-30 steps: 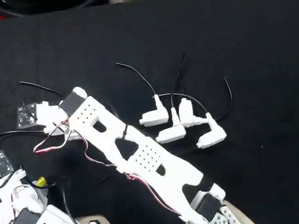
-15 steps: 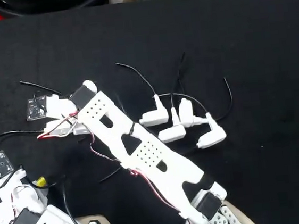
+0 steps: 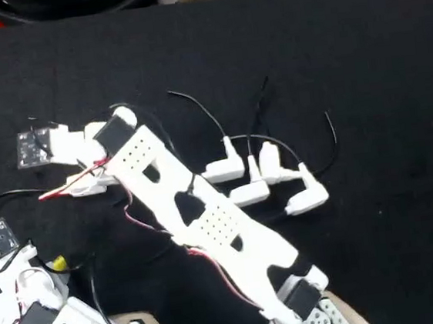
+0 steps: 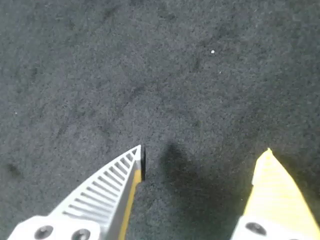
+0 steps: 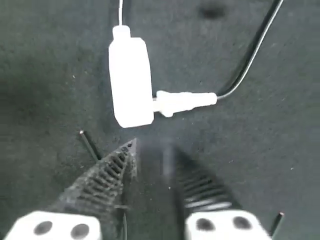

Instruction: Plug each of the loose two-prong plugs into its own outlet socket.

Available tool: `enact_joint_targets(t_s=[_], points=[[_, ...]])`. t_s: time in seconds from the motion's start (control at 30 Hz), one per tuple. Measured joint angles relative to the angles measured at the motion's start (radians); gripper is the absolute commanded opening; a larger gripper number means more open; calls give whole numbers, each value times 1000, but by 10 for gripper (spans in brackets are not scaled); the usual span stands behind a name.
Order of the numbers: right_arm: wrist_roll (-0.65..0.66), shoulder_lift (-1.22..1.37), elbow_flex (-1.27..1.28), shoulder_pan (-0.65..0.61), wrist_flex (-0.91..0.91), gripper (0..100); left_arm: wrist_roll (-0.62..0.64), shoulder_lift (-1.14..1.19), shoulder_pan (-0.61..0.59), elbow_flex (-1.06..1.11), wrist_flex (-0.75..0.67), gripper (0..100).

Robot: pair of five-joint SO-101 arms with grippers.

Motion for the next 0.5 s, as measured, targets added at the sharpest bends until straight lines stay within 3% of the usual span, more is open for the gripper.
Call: enact_joint_targets(t_s=[0.27,0.33,0.43,0.5], points=[[0,41,95,-87,-147,243,0,0,0,0,0,346],[0,72,147,-101,-184,185,0,0,0,0,0,346],[5,84,161,-100,-206,5,0,0,0,0,0,346],[25,83,163,-86,-206,38,0,0,0,0,0,346]])
